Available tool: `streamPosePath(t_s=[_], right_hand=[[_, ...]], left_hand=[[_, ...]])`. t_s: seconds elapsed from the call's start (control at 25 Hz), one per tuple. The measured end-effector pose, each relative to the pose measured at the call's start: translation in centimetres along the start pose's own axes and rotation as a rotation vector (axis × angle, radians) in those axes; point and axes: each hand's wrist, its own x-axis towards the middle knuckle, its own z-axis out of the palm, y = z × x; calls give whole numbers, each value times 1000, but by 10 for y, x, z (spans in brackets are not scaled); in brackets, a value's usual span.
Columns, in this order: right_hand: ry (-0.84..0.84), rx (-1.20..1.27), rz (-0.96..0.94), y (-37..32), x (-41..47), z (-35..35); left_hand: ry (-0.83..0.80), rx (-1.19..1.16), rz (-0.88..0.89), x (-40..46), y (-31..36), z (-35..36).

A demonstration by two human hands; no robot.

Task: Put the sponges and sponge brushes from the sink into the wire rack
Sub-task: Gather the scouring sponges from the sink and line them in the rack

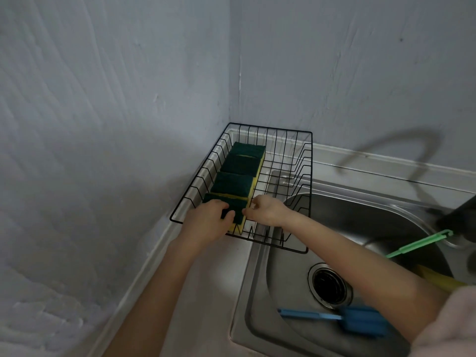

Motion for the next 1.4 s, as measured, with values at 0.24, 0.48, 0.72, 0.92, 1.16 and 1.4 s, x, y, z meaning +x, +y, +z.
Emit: streamPosePath(t_s=[0.24,0.48,0.72,0.92,1.16,1.4], right_hand=[[202,-184,-162,7,-31,-6],[401,-236,-274,28,-82,-11],[467,-198,-207,86,-128,-23],[468,-164,-120,147,-166,-42],[494,-154,-64,216,-203,-62],[553,-149,0,290,-246,-88]], left_hand=[[119,3,35,-29,20,-10],[192,56,98,-53,54,-3],[185,47,161,-70,113,32],[131,21,244,-78,164,62],[60,4,304,-91,229,99],[-16,-9,380,-103,305,145]])
